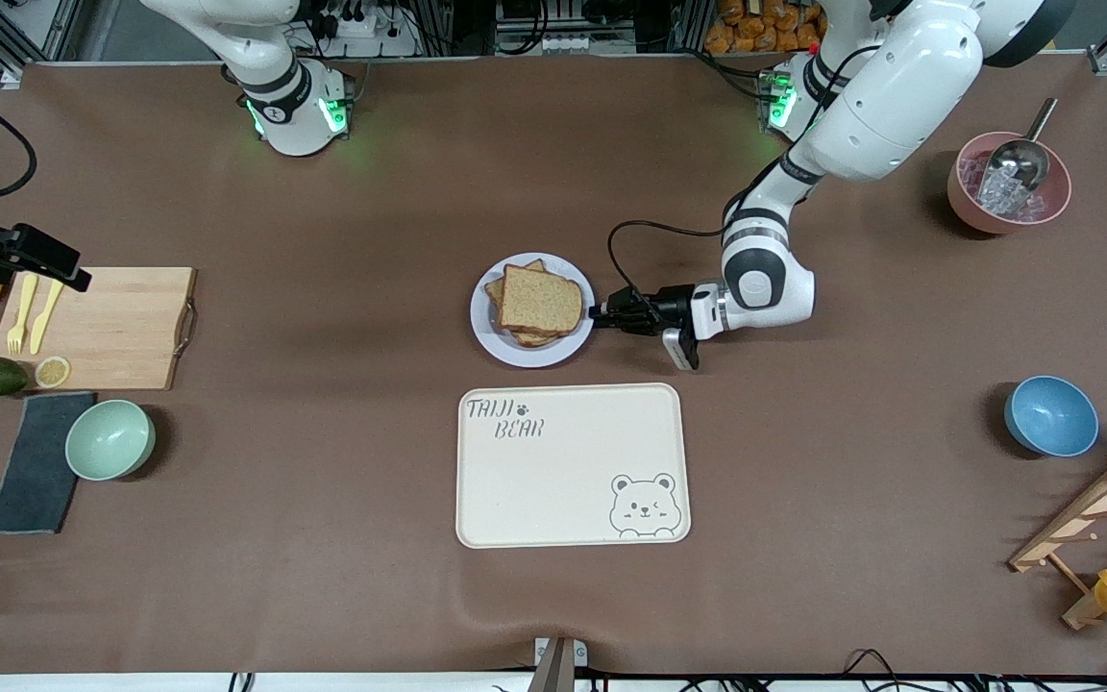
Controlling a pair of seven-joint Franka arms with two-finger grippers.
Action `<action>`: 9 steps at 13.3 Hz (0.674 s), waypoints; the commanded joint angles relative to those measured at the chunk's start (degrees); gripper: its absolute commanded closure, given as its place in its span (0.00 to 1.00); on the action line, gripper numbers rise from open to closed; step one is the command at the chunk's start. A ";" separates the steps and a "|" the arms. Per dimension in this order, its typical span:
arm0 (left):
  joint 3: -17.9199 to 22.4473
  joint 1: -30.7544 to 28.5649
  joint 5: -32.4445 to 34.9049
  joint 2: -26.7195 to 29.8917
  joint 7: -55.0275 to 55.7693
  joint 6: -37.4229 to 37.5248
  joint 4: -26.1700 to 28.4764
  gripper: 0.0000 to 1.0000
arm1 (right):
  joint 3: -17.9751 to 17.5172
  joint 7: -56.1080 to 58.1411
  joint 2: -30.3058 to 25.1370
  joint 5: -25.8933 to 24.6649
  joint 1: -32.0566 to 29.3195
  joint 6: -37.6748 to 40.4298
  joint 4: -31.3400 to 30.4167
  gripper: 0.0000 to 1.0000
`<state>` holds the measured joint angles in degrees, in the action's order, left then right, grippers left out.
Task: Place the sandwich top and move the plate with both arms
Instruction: 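Close the left gripper on the plate rim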
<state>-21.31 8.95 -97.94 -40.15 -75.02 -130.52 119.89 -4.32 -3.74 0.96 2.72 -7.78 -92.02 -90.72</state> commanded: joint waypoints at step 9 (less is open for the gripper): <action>-0.49 -0.34 -4.62 -2.65 -4.42 4.91 -0.18 0.88 | -0.51 -0.13 0.18 -0.96 1.01 -0.18 0.02 0.00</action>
<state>-21.34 8.98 -99.63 -41.01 -75.78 -127.99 119.89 -4.78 -3.74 1.02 2.72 -7.12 -92.13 -90.76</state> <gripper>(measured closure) 0.872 0.000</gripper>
